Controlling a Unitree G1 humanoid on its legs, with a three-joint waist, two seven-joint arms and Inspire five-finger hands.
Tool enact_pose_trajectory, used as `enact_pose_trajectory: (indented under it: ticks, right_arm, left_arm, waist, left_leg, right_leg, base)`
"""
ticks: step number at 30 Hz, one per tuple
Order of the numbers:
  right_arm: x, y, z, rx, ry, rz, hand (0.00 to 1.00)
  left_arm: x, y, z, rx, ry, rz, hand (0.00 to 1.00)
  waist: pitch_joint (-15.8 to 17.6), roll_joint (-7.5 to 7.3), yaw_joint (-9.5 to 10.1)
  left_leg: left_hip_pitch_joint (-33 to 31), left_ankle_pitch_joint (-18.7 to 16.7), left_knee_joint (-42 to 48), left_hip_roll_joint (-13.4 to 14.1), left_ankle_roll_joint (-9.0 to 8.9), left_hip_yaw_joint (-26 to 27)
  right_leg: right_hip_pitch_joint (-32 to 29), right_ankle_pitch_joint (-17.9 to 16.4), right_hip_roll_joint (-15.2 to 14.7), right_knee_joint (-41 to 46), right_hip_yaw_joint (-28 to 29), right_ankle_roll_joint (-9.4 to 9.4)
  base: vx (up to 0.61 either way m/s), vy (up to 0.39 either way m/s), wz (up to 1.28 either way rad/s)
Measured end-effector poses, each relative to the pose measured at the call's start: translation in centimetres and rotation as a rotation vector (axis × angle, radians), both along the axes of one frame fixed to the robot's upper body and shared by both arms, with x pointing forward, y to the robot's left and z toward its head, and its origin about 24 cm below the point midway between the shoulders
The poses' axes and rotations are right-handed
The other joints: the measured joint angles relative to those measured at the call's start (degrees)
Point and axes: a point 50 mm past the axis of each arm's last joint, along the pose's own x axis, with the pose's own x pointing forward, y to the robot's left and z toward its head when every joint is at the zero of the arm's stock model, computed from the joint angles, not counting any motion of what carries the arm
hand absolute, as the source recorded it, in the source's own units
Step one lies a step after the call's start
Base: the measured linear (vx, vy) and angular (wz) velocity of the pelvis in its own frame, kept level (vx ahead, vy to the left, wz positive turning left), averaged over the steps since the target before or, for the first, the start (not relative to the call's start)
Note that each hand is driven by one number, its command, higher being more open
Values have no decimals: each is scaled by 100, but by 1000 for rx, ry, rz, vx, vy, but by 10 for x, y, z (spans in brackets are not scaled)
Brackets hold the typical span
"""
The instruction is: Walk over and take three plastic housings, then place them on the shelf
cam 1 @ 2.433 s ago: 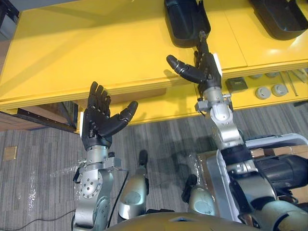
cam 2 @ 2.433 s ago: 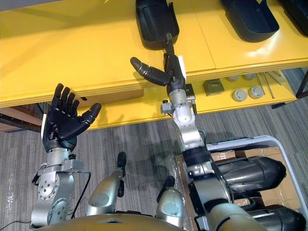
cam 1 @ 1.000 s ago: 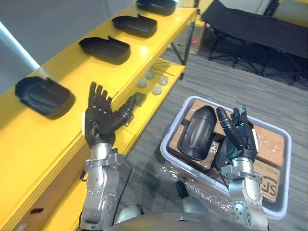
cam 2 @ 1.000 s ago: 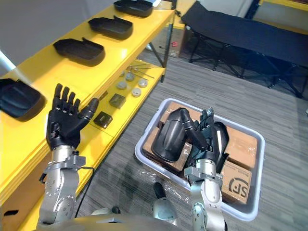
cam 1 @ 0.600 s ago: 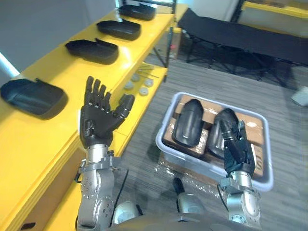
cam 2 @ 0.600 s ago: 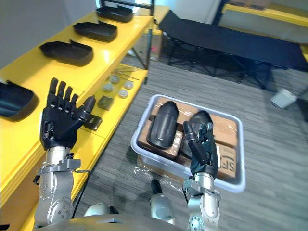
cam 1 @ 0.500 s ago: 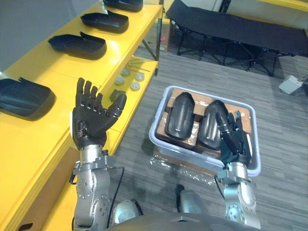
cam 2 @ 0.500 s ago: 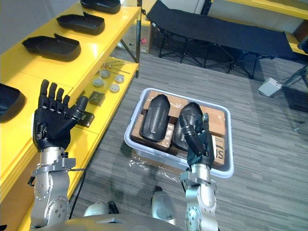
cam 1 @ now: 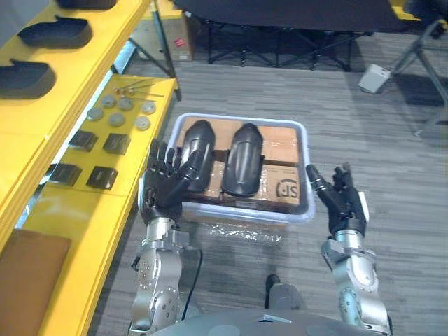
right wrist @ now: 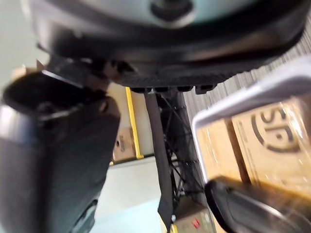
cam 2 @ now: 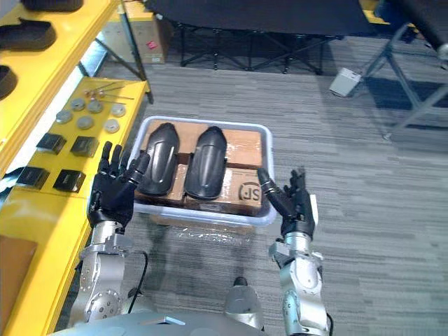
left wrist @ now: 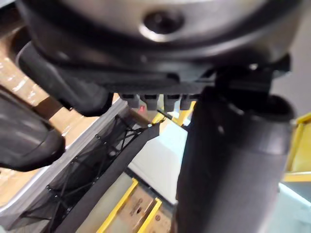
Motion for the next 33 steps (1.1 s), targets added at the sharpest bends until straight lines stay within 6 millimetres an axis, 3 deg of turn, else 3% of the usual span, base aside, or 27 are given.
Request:
enact_pose_trajectory:
  ticks: [2,3,4,5,7,10,14,16,18,20,26,33]
  right_arm:
    - [1,-11,8,-47,-3,-2,100]
    - [1,-12,8,-51,3,-5,100]
    - [3,-13,8,-55,10,0,100]
    - [5,-9,5,-41,24,7,100]
    - [6,0,-3,-14,50,29,100]
    - [7,3,-12,-74,104,31,100]
    - [39,2,-21,-163,167,-20,100]
    - [65,-5,-8,-212,146,-59,100]
    - [99,-17,24,-283,82,-111,100]
    - [117,-26,46,-353,48,-152,100]
    - [143,-54,92,-490,13,-240,100]
    - [163,-69,101,-622,156,-204,100]
  left_arm:
    - [1,1,2,7,-13,-1,100]
    - [1,1,2,5,-15,-4,100]
    - [2,2,3,9,-25,-9,100]
    - [3,5,4,24,-26,-10,100]
    - [0,10,0,43,-1,-2,100]
    - [1,13,-2,61,23,-10,100]
    - [1,17,-1,85,16,-16,100]
    - [2,14,3,85,-4,-36,100]
    - [7,7,7,86,-22,-85,100]
    - [10,2,9,90,-31,-115,100]
    - [13,-2,12,88,-47,-142,100]
    - [24,-15,16,90,-80,-229,100]
  waist:
    - [-34,134,74]
    - [-38,153,75]
    - [-56,208,89]
    - [21,106,95]
    - [77,-3,151]
    - [88,-24,252]
    - [145,-20,398]
    - [352,12,429]
    - [669,60,529]
    - [853,99,572]
    - [1255,256,637]
    - [1360,359,727]
  left_leg:
    - [79,-544,-198,-371,251,-173]
    - [92,-599,-313,-417,209,-227]
    - [98,-717,-463,-464,-28,-231]
    - [94,-671,-472,-566,-169,-215]
    - [109,-652,-432,-691,-218,-216]
    - [95,-650,-429,-896,-176,-344]
    - [-270,-583,-369,-956,-156,-657]
    - [-505,-519,-286,-970,-153,-797]
    - [-741,-451,-205,-986,-132,-880]
    - [-854,-398,-199,-1008,-124,-963]
    - [-987,-300,-227,-1102,-81,-1115]
    - [-1127,-257,-222,-1181,-35,-1193]
  right_leg:
    - [-116,297,26,-340,235,91]
    - [-161,353,15,-383,252,124]
    - [-245,449,-13,-454,282,207]
    - [-230,580,-107,-555,286,264]
    - [-152,757,-239,-704,143,298]
    - [30,878,-438,-890,-124,363]
    - [-26,909,-488,-944,-440,364]
    - [-120,989,-485,-971,-553,331]
    - [-274,1095,-488,-979,-593,306]
    - [-326,1126,-496,-976,-659,296]
    - [-415,1127,-569,-905,-790,294]
    - [-616,1129,-655,-742,-777,296]
  base:
    - [-53,136,-66]
    - [-59,101,-24]
    - [-89,164,-14]
    - [-88,183,-13]
    - [-67,130,0]
    - [-54,90,26]
    - [-74,11,37]
    - [-101,-2,28]
    - [-116,14,13]
    - [-78,8,16]
    - [-22,10,13]
    - [1,9,2]
